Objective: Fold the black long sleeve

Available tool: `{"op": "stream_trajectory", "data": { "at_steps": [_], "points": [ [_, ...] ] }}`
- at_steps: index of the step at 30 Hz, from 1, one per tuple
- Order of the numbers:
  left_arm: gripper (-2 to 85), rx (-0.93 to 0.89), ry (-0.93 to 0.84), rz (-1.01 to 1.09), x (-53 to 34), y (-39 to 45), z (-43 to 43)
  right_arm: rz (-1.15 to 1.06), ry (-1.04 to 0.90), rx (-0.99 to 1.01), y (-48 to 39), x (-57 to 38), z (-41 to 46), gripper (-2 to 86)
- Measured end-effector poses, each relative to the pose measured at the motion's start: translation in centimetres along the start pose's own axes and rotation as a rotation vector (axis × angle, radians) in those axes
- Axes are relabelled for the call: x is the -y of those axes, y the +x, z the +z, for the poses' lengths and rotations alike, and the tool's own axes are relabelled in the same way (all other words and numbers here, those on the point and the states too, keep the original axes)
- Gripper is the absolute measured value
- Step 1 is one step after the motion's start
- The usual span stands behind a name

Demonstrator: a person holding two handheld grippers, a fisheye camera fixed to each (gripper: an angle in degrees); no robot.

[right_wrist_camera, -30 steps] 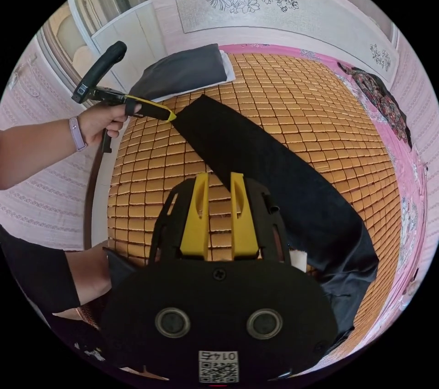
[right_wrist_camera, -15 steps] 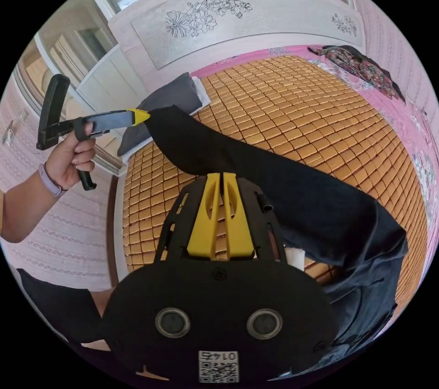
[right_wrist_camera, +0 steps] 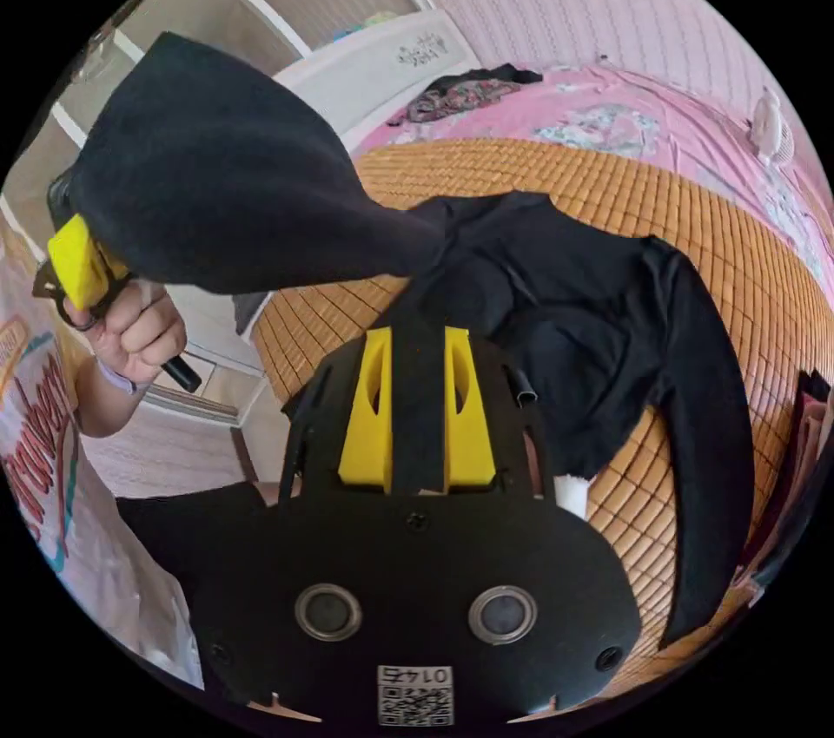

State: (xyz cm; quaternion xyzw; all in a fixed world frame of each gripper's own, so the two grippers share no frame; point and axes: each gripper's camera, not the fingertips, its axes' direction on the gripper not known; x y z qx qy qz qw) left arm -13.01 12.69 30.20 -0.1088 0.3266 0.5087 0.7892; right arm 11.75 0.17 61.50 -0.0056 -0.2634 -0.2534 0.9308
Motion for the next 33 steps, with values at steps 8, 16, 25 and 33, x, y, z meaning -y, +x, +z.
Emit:
{"op": "stream_trajectory", "data": {
  "at_steps": [8, 16, 25, 33],
  "points": [
    [-1.0, -0.096, -0.503, -0.074, -4.8, 1.9, 13.4, 0.511, -0.084, 0.105, 9.7, -13.0, -5.5, 13.3],
    [-1.0, -0.089, -0.542, -0.092, -3.3, 1.1, 14.9, 0.864, 0.087, 0.607, 15.1, -17.0, -4.7, 16.4],
    [-1.0, -0.061, -0.509, -0.079, -1.3, 0.6, 14.1, 1.088, 0.140, 0.898, 15.7, -18.4, -2.0, 9.6],
    [-1.0, -0.157, -0.610, -0.087, -1.4, -0.8, 17.7, 0.971, 0.069, 0.526, 16.0, -18.1, -6.5, 0.8]
  ]
}}
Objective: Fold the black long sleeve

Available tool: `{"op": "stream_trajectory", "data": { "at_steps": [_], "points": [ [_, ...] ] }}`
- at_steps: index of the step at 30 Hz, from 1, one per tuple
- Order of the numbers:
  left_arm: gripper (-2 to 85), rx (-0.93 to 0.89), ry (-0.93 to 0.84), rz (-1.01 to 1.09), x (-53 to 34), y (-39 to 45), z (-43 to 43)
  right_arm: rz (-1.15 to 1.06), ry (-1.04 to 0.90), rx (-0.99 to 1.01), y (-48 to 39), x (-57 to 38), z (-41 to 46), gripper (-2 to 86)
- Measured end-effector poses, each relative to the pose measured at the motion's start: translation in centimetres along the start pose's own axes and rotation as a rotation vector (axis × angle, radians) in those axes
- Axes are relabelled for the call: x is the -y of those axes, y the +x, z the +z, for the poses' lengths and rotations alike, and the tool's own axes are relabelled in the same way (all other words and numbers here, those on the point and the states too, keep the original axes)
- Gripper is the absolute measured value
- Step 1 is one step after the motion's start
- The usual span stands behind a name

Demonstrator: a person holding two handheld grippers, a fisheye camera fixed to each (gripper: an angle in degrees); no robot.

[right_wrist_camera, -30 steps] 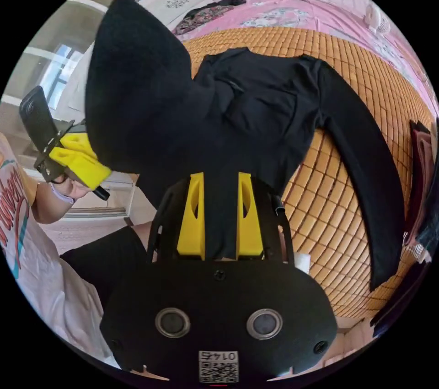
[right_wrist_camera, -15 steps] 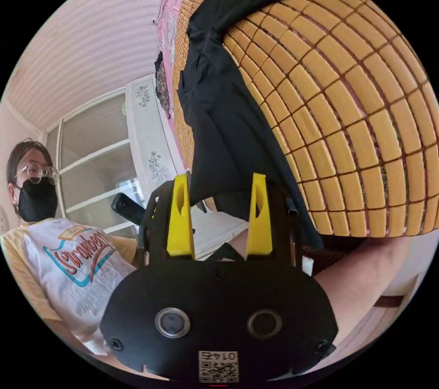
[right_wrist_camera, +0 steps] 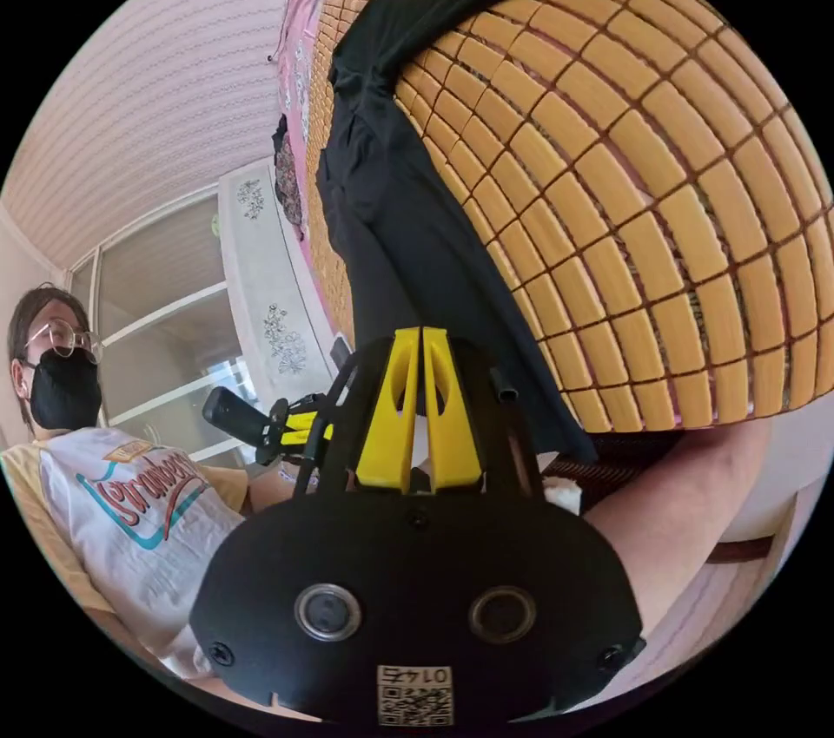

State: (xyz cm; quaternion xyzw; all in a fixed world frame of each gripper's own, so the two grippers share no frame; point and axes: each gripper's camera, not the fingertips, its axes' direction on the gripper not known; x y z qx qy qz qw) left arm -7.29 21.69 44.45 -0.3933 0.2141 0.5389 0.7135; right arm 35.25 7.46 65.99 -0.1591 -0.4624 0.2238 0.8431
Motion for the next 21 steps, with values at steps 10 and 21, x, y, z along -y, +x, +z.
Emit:
{"op": "stream_trajectory", "data": {
  "at_steps": [10, 21],
  "points": [
    [-0.2, 0.007, 0.035, -0.111, -1.6, -5.3, -1.8, -0.330, -0.177, -0.482, -5.2, 1.2, 2.8, 4.8],
    [2.9, 0.582, 0.353, -0.424, -0.7, -19.0, -12.1, -0.984, -0.051, -0.447, -23.3, 14.2, 16.5, 7.9]
  ]
}}
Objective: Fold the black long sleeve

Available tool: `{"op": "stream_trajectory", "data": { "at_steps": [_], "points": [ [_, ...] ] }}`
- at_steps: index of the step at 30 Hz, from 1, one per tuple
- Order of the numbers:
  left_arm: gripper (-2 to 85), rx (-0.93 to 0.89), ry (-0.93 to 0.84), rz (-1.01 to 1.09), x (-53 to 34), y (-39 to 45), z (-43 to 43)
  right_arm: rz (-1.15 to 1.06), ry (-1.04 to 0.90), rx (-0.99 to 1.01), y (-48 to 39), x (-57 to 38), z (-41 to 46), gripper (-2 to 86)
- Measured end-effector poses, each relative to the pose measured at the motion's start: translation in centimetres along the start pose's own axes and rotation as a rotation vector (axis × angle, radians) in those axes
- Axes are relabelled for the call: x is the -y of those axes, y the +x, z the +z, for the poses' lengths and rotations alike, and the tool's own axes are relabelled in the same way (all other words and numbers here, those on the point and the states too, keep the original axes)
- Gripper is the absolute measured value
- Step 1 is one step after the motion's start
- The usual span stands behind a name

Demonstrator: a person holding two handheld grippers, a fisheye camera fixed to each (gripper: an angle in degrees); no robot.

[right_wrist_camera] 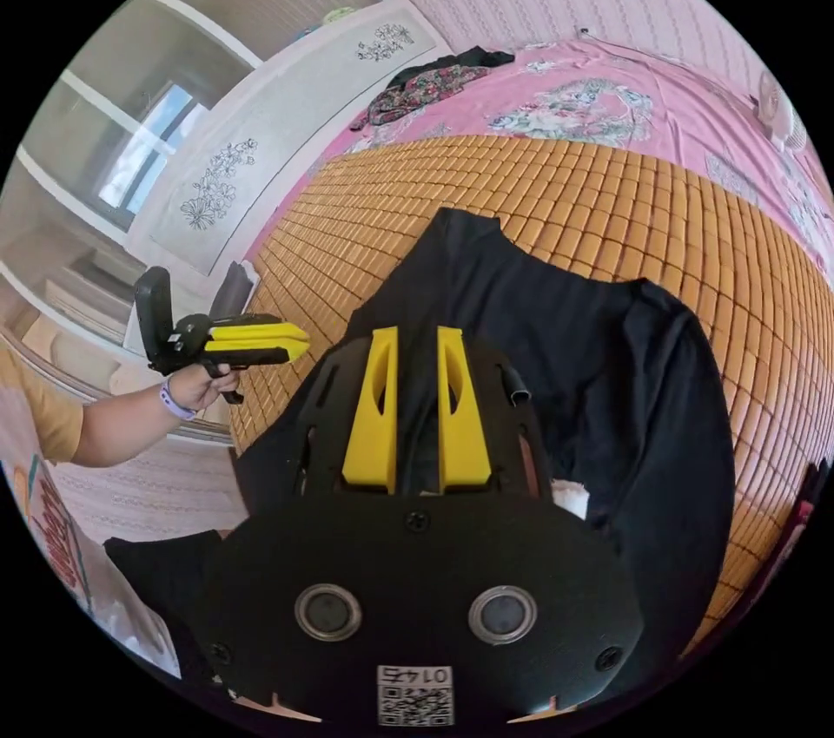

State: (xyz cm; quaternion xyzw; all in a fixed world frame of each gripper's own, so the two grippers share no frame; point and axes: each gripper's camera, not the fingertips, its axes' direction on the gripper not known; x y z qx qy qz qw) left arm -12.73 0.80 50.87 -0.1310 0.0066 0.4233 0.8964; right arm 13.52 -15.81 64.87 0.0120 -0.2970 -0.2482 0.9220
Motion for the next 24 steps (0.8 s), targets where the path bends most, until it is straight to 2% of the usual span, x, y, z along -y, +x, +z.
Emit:
{"op": "stream_trajectory", "data": {
  "at_steps": [4, 8, 13, 16, 19, 22, 24],
  "points": [
    [5.4, 0.028, -0.063, -0.056, 1.8, -2.1, 2.6, -0.031, -0.023, -0.066, -0.3, 6.7, 4.8, 9.6],
    [2.2, -0.064, -0.119, -0.093, 2.4, -3.6, 4.9, -0.078, -0.197, -0.027, -0.6, 10.0, 9.3, 4.8],
    [-0.6, -0.034, -0.013, -0.146, 1.8, -5.5, 3.1, -0.180, -0.145, -0.051, -2.6, 12.3, 9.6, 1.6],
    [-0.7, -0.098, 0.055, -0.279, 0.7, -8.5, 2.9, -0.118, -0.186, -0.042, -2.6, 14.1, 11.9, 1.9],
    [-0.2, -0.121, 0.028, -0.422, 0.1, -11.5, 3.5, -0.012, -0.091, 0.055, -2.7, 15.8, 11.5, 3.7],
    [1.4, -0.126, 0.050, -0.502, -0.8, -13.2, 3.1, -0.052, 0.077, 0.126, -4.2, 14.7, 7.7, 5.4],
    [1.3, -0.059, 0.072, -0.525, -1.8, -13.5, 2.3, -0.080, 0.118, 0.113, -4.8, 11.8, 5.3, 5.5]
  ]
}}
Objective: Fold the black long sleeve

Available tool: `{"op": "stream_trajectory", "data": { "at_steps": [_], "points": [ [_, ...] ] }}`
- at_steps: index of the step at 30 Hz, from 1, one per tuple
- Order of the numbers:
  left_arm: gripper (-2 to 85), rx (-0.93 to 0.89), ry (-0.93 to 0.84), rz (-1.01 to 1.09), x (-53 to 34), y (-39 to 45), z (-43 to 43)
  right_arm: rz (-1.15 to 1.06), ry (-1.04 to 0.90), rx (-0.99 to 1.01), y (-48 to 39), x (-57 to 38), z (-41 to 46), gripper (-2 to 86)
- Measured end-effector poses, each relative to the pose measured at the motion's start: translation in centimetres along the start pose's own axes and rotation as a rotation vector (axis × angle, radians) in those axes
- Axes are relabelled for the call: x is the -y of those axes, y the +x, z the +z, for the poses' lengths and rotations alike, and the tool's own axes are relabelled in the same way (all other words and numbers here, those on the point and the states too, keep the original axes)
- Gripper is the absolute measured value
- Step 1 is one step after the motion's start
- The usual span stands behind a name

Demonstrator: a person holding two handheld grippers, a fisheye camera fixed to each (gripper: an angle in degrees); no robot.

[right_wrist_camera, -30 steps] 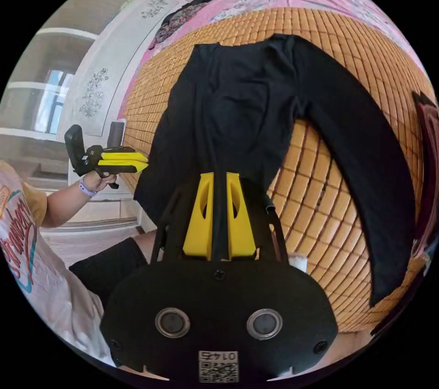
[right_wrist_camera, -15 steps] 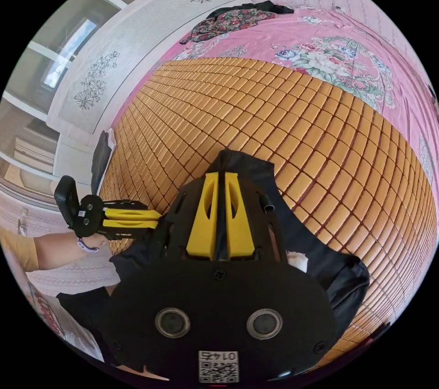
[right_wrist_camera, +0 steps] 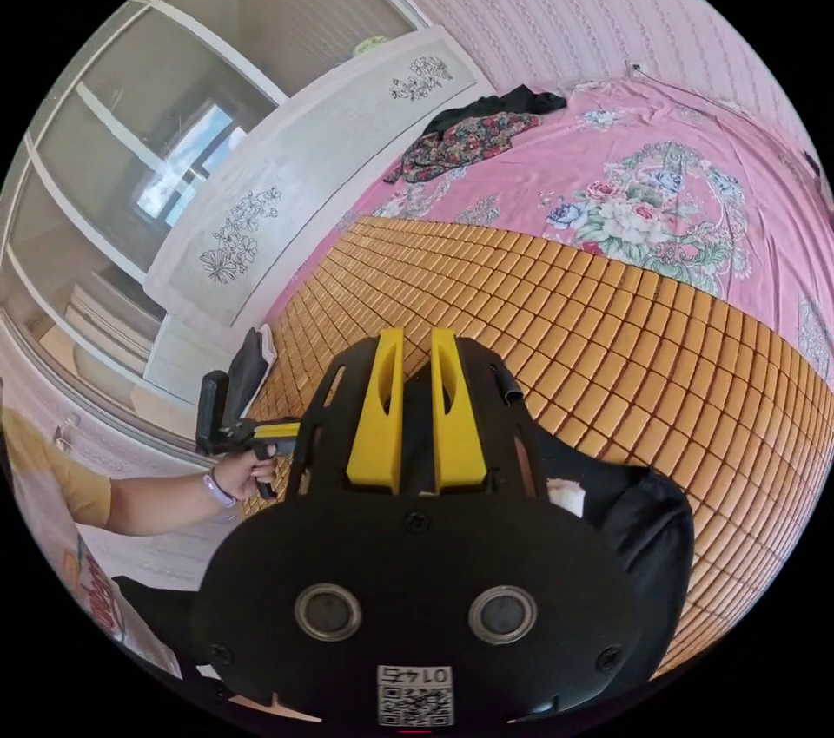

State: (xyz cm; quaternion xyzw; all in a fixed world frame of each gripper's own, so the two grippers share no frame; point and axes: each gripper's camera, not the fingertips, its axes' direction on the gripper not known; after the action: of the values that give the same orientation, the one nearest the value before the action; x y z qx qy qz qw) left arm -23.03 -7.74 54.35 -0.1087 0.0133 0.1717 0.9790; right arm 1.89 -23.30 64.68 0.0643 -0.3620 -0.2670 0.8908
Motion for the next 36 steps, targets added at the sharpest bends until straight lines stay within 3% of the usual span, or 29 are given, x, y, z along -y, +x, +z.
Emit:
{"op": "stream_trajectory", "data": {
  "at_steps": [3, 8, 15, 18, 28, 36],
  "points": [
    [0.6, 0.033, 0.033, 0.016, -1.9, -0.6, -1.5, 0.004, -0.056, -0.118, -1.2, -7.3, -3.4, 5.2],
    [-0.3, -0.009, -0.049, 0.105, -7.3, 1.2, -2.7, 0.248, -0.396, -0.331, -4.6, -24.8, -7.2, 5.8],
    [-0.3, -0.199, -0.343, 0.201, -16.8, 7.6, 1.5, 0.503, -0.566, -0.286, -9.3, -36.1, -7.8, 4.2],
    [-0.3, -0.215, -0.400, 0.291, -18.8, 10.4, 2.8, 0.490, -0.542, -0.323, -10.3, -36.8, -7.9, 0.3],
    [-0.7, -0.065, -0.495, 0.587, -25.5, 14.9, 6.1, 0.385, -0.425, -0.315, -12.4, -42.0, -9.3, -0.5],
    [-1.0, -0.097, -0.340, 0.674, -30.1, 15.5, 6.8, 0.280, -0.272, -0.330, -13.9, -46.7, -10.1, -0.6]
  ]
}}
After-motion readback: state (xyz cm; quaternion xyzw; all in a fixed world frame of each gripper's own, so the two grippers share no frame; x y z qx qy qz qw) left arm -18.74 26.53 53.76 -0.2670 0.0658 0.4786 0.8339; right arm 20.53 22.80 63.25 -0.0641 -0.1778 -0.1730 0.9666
